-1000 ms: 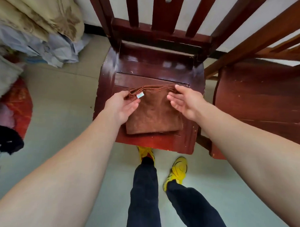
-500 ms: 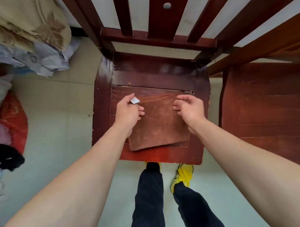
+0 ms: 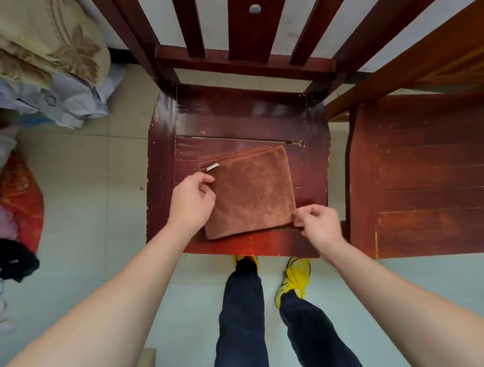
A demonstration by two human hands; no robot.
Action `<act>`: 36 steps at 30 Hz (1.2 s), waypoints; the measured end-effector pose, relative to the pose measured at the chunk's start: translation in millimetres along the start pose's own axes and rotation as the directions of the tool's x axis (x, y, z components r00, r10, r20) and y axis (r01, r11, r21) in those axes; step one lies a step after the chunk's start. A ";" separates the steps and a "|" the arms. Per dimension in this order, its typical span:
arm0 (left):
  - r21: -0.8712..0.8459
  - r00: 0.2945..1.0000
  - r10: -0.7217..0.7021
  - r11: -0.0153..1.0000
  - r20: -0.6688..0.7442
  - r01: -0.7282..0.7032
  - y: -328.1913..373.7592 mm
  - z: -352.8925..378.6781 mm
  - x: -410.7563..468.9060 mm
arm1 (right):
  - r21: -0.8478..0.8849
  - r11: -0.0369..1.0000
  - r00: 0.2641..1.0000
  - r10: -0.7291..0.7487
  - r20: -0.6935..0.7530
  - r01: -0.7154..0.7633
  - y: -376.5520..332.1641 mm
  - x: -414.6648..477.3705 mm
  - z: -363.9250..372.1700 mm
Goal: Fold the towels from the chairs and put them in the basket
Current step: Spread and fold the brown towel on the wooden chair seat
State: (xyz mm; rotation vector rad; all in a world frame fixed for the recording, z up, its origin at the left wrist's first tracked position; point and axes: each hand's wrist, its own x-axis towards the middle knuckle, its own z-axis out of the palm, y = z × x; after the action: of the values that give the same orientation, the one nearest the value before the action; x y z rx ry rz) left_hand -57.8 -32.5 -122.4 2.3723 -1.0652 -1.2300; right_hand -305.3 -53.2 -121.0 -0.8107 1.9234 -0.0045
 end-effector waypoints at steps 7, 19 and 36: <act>0.591 0.840 0.448 0.602 0.306 -0.536 -1.9 22.5 -17.8 | -0.258 0.921 0.953 -0.303 0.002 0.294 -33.5 12.4 17.0; 0.449 0.932 0.357 0.824 0.063 -0.346 -19.9 -19.4 -15.1 | -0.364 0.777 0.852 -0.511 0.114 0.514 -74.6 -10.9 -7.5; -0.203 0.991 0.021 0.978 -0.129 -0.048 1.1 -48.1 31.8 | -0.753 0.076 0.632 -0.602 0.488 0.654 -37.8 -68.8 102.1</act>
State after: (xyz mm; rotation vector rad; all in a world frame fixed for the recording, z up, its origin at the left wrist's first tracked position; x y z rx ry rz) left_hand -8.5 -60.5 -111.6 2.2320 -0.8903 -1.1037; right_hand -184.8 -11.3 -103.5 -2.3703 1.1917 0.5881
